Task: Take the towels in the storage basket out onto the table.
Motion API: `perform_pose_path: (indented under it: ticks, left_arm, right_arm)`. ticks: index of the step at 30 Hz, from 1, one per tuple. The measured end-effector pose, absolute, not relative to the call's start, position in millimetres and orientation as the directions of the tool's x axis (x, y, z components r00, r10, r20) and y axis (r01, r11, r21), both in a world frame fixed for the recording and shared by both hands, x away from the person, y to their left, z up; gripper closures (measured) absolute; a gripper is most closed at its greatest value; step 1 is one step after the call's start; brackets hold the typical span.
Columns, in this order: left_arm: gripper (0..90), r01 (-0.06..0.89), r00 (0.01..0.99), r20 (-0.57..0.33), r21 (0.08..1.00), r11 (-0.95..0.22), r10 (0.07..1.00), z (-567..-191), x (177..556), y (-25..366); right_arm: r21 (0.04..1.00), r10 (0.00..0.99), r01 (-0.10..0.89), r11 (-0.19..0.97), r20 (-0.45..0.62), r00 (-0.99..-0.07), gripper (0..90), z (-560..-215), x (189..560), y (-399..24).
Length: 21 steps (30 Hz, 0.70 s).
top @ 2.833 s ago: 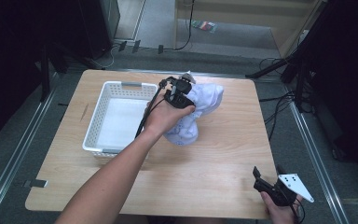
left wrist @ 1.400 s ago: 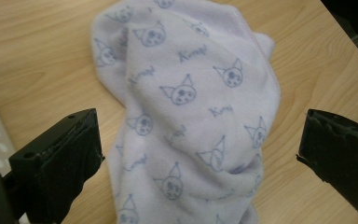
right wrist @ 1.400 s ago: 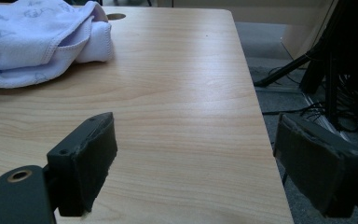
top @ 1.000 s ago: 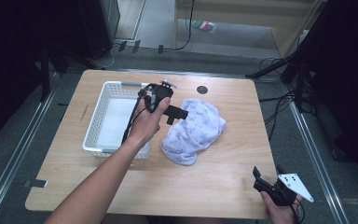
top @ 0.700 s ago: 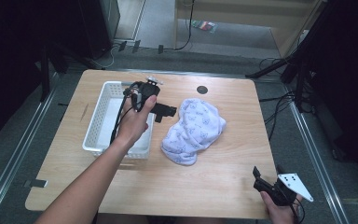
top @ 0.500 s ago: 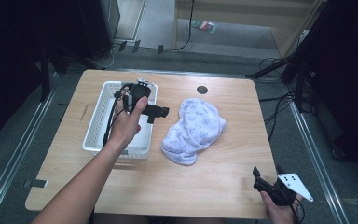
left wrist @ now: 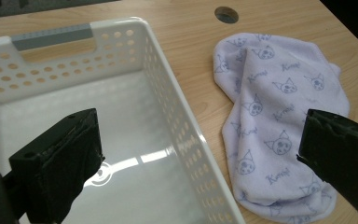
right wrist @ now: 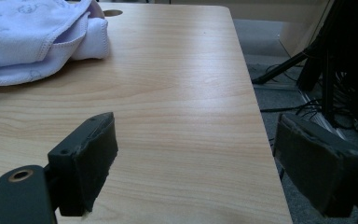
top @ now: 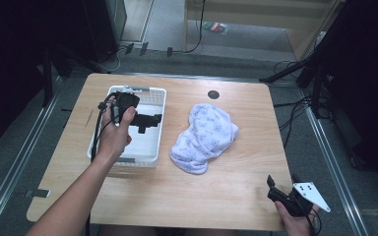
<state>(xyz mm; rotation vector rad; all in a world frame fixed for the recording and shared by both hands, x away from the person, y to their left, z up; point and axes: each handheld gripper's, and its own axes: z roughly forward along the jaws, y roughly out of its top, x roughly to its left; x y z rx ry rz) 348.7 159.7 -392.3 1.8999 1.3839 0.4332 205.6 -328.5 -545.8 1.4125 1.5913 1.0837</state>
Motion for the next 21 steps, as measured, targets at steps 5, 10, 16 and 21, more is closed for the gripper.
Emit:
perform_pose_path:
  ticks: [5, 10, 16, 21]
  left_arm:
    - [0.0, 0.659, 0.353, -0.145, 0.74, -0.136, 0.924, -393, 340, 176]
    - [0.0, 0.643, 0.339, -0.161, 0.759, -0.104, 0.927, -394, 331, 192]
    - [0.0, 0.626, 0.325, -0.155, 0.774, -0.09, 0.933, -399, 318, 209]
    - [0.0, 0.62, 0.311, -0.165, 0.782, -0.068, 0.936, -403, 311, 221]
  right_arm:
    - [0.928, 0.992, 0.371, 0.038, 0.009, -0.123, 14.1, -546, 206, -329]
    - [0.928, 0.992, 0.372, 0.037, 0.009, -0.122, 14.1, -546, 206, -328]
    - [0.927, 0.993, 0.373, 0.038, 0.008, -0.122, 14.1, -546, 206, -328]
    - [0.926, 0.993, 0.375, 0.04, 0.006, -0.121, 14.2, -546, 206, -328]
